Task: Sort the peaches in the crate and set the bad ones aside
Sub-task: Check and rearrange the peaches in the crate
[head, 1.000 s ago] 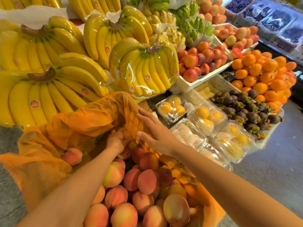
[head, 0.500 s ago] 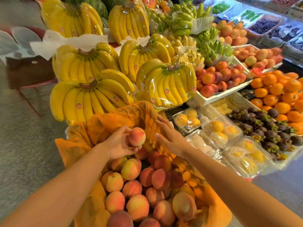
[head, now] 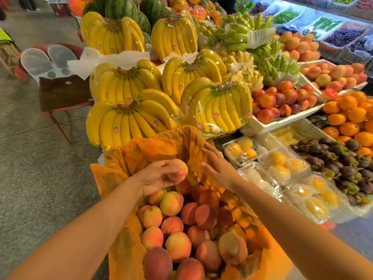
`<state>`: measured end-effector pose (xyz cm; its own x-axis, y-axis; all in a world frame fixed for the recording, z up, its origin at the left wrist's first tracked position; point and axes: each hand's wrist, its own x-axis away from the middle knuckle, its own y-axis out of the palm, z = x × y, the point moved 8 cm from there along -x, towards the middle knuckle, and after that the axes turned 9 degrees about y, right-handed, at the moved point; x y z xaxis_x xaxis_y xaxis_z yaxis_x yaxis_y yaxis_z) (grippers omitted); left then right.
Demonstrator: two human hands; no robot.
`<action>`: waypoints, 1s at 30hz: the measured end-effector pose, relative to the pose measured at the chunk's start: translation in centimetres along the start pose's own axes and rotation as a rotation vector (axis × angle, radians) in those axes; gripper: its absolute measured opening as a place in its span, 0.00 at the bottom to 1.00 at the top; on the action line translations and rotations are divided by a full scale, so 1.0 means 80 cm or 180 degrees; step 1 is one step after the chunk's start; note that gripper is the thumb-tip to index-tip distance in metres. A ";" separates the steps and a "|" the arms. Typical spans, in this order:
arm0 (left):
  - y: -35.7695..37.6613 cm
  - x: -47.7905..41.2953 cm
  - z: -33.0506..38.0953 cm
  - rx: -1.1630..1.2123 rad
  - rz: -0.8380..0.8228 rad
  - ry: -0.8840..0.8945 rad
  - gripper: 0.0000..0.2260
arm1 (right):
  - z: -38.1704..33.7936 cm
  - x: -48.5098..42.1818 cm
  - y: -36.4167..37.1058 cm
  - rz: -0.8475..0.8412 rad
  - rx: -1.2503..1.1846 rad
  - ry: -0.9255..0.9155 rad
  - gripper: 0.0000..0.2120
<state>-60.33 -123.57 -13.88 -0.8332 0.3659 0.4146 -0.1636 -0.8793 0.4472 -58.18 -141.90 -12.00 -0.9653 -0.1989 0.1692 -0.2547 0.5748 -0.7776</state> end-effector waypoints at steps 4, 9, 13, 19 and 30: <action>-0.014 -0.008 0.008 -0.1116 0.0306 0.0324 0.25 | 0.000 0.000 0.001 -0.0013 -0.0020 0.0013 0.30; -0.023 -0.020 0.006 -0.2369 0.0513 0.0520 0.29 | -0.001 0.000 0.000 -0.0018 -0.0070 -0.0006 0.30; -0.010 -0.042 -0.016 -0.3505 0.0281 0.0375 0.29 | -0.001 -0.001 0.000 0.0008 -0.0124 -0.0047 0.30; 0.010 -0.066 -0.053 -0.4747 -0.0029 0.0249 0.24 | 0.000 -0.001 -0.001 -0.0020 -0.0217 -0.0031 0.29; 0.016 -0.062 -0.056 -0.4911 -0.0325 0.0336 0.25 | 0.002 0.000 -0.001 -0.0024 -0.0255 -0.0046 0.31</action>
<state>-58.77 -127.90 -18.96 -0.8063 0.4777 0.3487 -0.5317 -0.3273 -0.7811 -58.13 -142.06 -12.00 -0.9625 -0.2146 0.1658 -0.2665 0.6348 -0.7253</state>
